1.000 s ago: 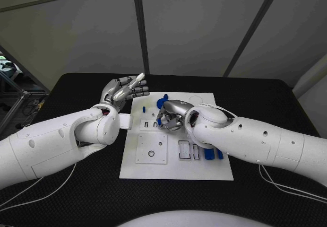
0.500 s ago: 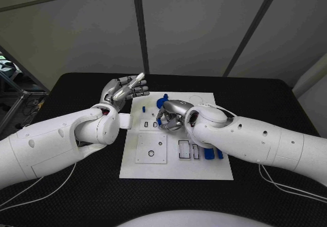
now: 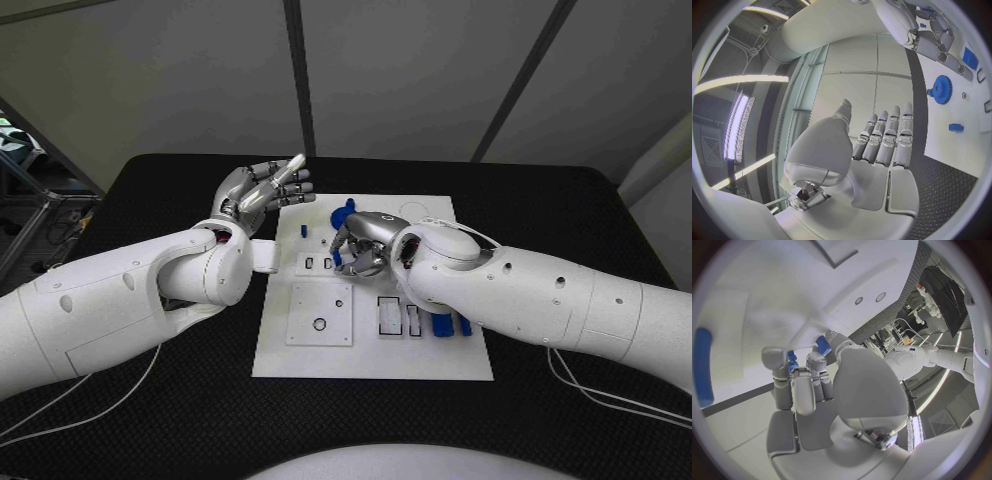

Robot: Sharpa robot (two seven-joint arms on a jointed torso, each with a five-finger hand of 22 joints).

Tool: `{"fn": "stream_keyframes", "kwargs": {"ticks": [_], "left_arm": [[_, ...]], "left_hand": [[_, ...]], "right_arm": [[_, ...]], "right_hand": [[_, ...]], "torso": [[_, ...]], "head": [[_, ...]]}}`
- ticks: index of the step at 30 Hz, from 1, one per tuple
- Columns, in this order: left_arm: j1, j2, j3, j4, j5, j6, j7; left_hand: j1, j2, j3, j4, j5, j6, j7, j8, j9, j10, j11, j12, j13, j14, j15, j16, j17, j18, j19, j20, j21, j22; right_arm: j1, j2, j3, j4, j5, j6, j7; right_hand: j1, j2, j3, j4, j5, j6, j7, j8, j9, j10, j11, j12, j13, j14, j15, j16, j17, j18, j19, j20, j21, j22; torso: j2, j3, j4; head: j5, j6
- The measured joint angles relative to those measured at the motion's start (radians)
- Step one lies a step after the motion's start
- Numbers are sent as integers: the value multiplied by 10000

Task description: Assemble the parts on the task board

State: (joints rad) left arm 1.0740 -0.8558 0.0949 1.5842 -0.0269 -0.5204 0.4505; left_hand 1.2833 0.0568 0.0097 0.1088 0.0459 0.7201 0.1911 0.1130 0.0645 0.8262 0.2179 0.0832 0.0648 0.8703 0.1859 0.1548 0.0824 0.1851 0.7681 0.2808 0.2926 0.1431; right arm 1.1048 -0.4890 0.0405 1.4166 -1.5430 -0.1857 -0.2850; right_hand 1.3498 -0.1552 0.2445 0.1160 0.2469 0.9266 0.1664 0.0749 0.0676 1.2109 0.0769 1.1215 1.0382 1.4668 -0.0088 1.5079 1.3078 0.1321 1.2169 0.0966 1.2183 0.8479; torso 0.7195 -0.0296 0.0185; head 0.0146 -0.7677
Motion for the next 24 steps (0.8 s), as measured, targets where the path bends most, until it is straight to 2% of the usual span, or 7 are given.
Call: {"fn": "stream_keyframes", "kwargs": {"ticks": [9,11,13,16,18,21,24], "left_arm": [[0,12,0,-29,0,10,-24],[-1,12,0,-51,-3,11,-42],[-1,7,0,-83,-28,19,-83],[-1,-35,0,-155,-151,102,-171],[0,-79,0,-231,-328,225,-261],[38,-146,0,-370,-704,499,-459],[157,-212,3,-554,-1300,988,-872]], "left_hand": [[0,0,0,-57,0,6,0,0,0,3,3,0,0,0,0,0,-5,0,0,0,0,-5],[0,0,-30,-87,0,213,18,0,7,44,37,0,0,29,-29,0,-2,0,0,0,0,-7],[0,0,-71,-128,0,502,41,47,35,218,-16,0,3,241,-93,17,24,0,43,-31,0,0],[111,106,-70,-240,0,1142,140,313,124,961,-256,290,87,1034,-334,352,190,-1,609,-173,291,119],[254,93,-79,-355,80,1629,67,489,173,1848,-544,644,208,1956,-680,736,404,0,1330,-449,684,291],[318,157,-64,-424,80,2092,-46,624,200,2630,-824,873,291,2768,-962,1036,628,0,1972,-735,1028,442],[318,157,-98,-459,80,2459,-159,638,203,3209,-1024,953,341,3714,-1243,1424,946,0,2646,-1023,1416,626]], "right_arm": [[-48,-87,-19,42,42,-402,89],[-84,-180,-19,139,87,-604,190],[-120,-341,-21,307,178,-888,415],[-138,-697,-21,609,390,-1345,928],[-139,-988,-17,826,588,-1635,1306],[-126,-1434,-13,1129,988,-1995,1855],[3,-2010,21,1443,1697,-2291,2537]], "right_hand": [[-39,-39,-329,74,81,-409,75,-59,-22,-70,71,-43,-119,-1,72,0,-1,1,-70,70,-65,-64],[54,-93,-423,59,140,-544,103,-60,-19,-143,71,-73,-182,-1,72,0,-1,0,-110,110,-126,-147],[148,-75,-540,90,140,-719,107,-59,-19,-181,109,-117,-239,-1,72,-71,-1,2,-164,164,-198,-267],[315,-83,-752,141,140,-1004,34,-59,-19,-154,82,25,-104,-1,72,-189,-1,1,-399,171,-424,-621],[432,-44,-829,194,140,-997,-52,0,9,123,-34,350,207,-1,72,-190,-1,0,-423,148,-453,-705],[552,76,-840,205,245,-637,-146,260,97,294,-110,547,385,-1,72,-278,-2,0,-632,55,-676,-1050],[751,271,-712,78,465,14,-135,614,210,-115,-112,97,-124,-5,68,-712,-244,259,-1165,27,-1241,-1968]], "torso": [[-1,1,0],[-3,2,0],[-8,7,0],[-21,12,0],[-29,12,0],[-46,11,-2],[-83,13,-19]], "head": [[-14,-1],[-22,10],[-23,23],[-12,42],[-6,64],[6,119],[33,163]]}}
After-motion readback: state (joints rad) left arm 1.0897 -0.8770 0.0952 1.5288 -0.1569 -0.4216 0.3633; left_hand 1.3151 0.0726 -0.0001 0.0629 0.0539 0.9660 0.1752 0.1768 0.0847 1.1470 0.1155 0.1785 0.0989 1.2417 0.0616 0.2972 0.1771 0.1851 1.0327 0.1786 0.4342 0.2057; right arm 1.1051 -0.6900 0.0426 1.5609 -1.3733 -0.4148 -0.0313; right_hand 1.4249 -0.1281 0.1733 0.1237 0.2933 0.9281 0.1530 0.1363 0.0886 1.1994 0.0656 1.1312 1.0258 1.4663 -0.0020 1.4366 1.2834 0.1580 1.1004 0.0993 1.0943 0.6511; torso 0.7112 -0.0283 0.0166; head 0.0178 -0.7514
